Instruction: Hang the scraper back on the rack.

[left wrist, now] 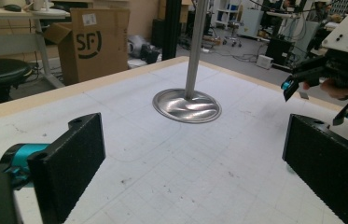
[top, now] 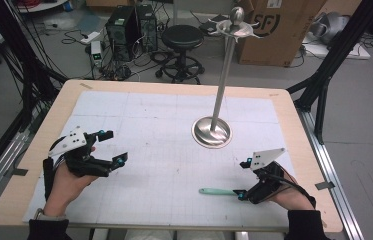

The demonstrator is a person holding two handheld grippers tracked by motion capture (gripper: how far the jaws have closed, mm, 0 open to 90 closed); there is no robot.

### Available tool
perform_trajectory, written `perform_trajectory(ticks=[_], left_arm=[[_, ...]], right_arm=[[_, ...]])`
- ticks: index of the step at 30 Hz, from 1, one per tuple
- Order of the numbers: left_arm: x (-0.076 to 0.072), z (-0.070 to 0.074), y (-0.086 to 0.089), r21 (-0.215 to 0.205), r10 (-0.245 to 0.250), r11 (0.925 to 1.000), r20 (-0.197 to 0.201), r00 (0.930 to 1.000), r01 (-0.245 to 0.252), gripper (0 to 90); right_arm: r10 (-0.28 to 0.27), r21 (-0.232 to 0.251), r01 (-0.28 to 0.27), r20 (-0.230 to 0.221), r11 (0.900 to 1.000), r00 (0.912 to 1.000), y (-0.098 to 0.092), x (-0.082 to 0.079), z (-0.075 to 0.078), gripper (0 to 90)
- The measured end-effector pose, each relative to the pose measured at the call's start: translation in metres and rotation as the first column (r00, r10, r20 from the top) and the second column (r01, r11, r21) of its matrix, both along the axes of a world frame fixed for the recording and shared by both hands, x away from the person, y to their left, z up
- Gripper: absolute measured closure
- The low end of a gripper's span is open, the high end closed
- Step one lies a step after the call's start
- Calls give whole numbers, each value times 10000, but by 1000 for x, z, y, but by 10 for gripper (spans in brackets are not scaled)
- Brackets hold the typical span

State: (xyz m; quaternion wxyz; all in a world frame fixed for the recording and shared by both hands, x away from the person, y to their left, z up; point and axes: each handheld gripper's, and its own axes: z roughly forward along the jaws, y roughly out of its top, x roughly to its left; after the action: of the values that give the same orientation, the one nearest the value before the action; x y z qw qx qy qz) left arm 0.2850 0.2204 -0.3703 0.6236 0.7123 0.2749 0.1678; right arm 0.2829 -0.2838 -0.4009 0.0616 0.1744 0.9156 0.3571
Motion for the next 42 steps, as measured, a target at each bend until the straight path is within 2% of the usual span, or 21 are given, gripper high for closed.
perform_trajectory(ticks=[3, 7, 9, 10, 11, 13, 15, 18, 20, 23, 25, 27, 32, 33, 34, 35, 40, 41, 42], left_arm=[[-1, 1, -2, 74, -35, 10000, 14, 10000, 35, 63], [0, 1, -5, 111, -125, 9999, -7, 9999, 125, 63], [2, 0, -4, 143, -55, 9999, -58, 10000, 56, 63], [2, 0, -3, 117, -33, 9999, -95, 9999, 34, 63], [2, -1, -2, 150, -5, 9999, -97, 10000, 6, 63], [2, -1, -1, 105, 47, 9999, -132, 9999, -45, 63], [3, -1, -1, 117, 69, 9999, -132, 9999, -67, 63], [2, -1, -2, 163, 83, 9998, -113, 9999, -81, 63], [1, -1, -2, 203, 92, 9998, -84, 9999, -91, 63], [1, -1, -2, 196, 144, 9997, -108, 9998, -141, 63], [1, -1, -1, 198, 168, 9997, -109, 9998, -166, 63], [2, -1, -1, 174, 190, 9997, -122, 9997, -188, 63], [3, -2, -1, 219, 256, 9994, -125, 9996, -253, 63], [2, -1, -1, 205, 236, 9995, -89, 9997, -234, 63], [2, -1, -1, 205, 236, 9995, -89, 9997, -234, 63], [2, -1, -1, 202, 230, 9995, -53, 9997, -229, 63], [1, 0, -1, 206, 223, 9995, -48, 9997, -222, 63], [2, 0, -1, 215, 218, 9995, -51, 9997, -217, 63], [2, 0, 0, 196, 224, 9996, -54, 9997, -223, 63]], right_arm=[[383, -598, -396, -229, 9974, 9990, 3, -1, -4, 162], [621, -1457, -668, -364, 9871, 9974, 7, 0, -7, 176], [621, -1638, -667, -334, 9842, 9975, 8, 1, -7, 178], [815, -1838, -891, -487, 9789, 9955, 10, 0, -8, 227], [815, -1838, -891, -487, 9789, 9955, 10, 0, -8, 227], [1147, -2250, -1269, -668, 9661, 9912, 12, -1, -9, 271], [1271, -2578, -1418, -727, 9558, 9892, 14, -1, -8, 317], [1495, -2819, -1664, -807, 9449, 9855, 16, -2, -6, 419], [1466, -3021, -1663, -871, 9387, 9854, 18, -1, -6, 448], [1467, -3608, -1740, -1019, 9163, 9839, 21, 1, -8, 512], [1566, -3869, -1997, -1400, 9003, 9777, 23, 3, -11, 547], [1545, -3946, -2046, -1553, 8958, 9757, 24, 4, -10, 594], [1331, -4542, -2047, -1849, 8671, 9737, 33, 11, -8, 685], [1242, -4613, -2074, -2042, 8627, 9710, 35, 12, -8, 698], [1269, -4699, -2102, -2029, 8573, 9709, 37, 13, -8, 756], [1280, -4847, -2093, -1956, 8492, 9723, 39, 13, -7, 773], [1555, -5208, -2256, -1752, 8234, 9722, 44, 9, -6, 802], [1551, -5221, -2244, -1735, 8228, 9725, 45, 8, -6, 805], [1371, -5207, -2106, -1763, 8274, 9747, 44, 7, -5, 806]])
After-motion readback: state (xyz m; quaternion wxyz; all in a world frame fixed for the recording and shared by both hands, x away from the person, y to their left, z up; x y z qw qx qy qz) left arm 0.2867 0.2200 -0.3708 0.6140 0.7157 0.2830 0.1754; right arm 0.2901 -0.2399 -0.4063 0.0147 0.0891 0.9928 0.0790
